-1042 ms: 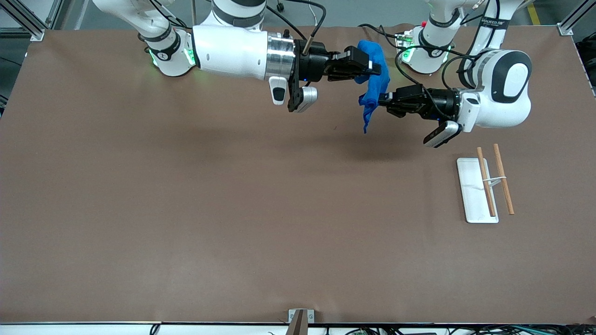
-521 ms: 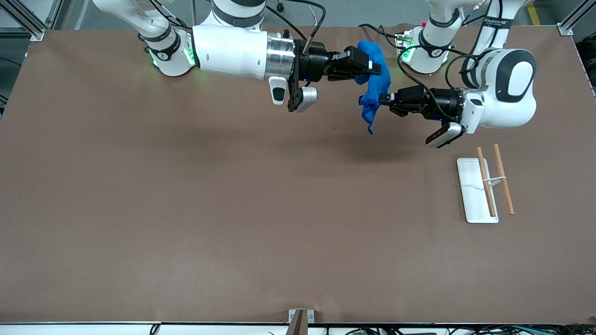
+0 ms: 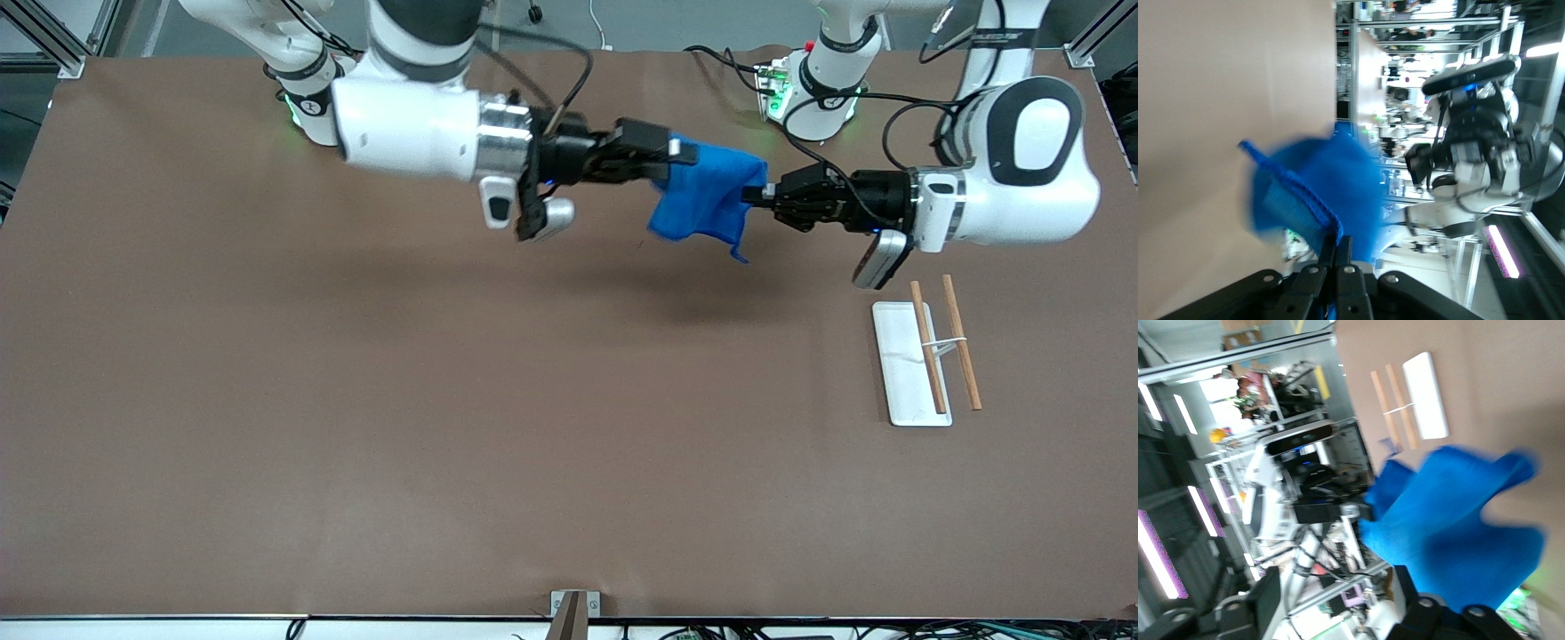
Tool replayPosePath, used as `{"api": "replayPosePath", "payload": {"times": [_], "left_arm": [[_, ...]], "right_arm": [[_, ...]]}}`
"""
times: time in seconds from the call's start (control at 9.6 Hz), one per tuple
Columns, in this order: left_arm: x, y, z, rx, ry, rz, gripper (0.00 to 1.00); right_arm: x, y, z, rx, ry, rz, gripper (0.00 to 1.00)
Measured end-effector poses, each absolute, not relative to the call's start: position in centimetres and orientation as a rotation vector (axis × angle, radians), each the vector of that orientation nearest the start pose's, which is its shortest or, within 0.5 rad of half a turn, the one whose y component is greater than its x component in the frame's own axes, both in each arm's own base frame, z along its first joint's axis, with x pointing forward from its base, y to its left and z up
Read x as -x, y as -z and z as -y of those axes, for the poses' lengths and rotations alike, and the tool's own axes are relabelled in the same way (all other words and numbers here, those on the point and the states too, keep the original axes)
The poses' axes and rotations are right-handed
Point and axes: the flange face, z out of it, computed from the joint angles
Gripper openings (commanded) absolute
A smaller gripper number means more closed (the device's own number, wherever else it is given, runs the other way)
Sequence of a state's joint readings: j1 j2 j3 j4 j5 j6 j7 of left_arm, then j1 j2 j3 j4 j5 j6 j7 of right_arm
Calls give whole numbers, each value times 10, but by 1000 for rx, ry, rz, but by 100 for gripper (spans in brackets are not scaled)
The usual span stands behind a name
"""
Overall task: Right arm passes towel to left arm to hang
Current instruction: 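Open the right gripper while the left gripper pulls the towel away, then drape the towel over the dowels with the left gripper while the right gripper retracts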
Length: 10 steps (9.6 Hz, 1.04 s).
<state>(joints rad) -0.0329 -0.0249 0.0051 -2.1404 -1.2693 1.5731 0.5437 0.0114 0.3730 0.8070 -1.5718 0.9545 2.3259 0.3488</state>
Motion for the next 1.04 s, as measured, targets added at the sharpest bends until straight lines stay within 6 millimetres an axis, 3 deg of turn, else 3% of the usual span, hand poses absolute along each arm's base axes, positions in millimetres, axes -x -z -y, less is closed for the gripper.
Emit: {"api": "replayPosePath", "payload": {"times": [0.31, 0.62, 0.83, 1.04], "left_arm": [[-523, -469, 51, -2093, 102, 236, 0], [-557, -462, -3, -2342, -24, 187, 0], [-571, -443, -32, -2447, -83, 72, 0], [-579, -425, -82, -2510, -148, -141, 0]], "right_arm": [[-571, -521, -315, 2492, -247, -105, 100], [-600, -518, -233, 2884, -4, -275, 100], [-621, -529, -157, 2995, 134, -416, 100], [-625, -552, -78, 3038, 202, -496, 100]]}}
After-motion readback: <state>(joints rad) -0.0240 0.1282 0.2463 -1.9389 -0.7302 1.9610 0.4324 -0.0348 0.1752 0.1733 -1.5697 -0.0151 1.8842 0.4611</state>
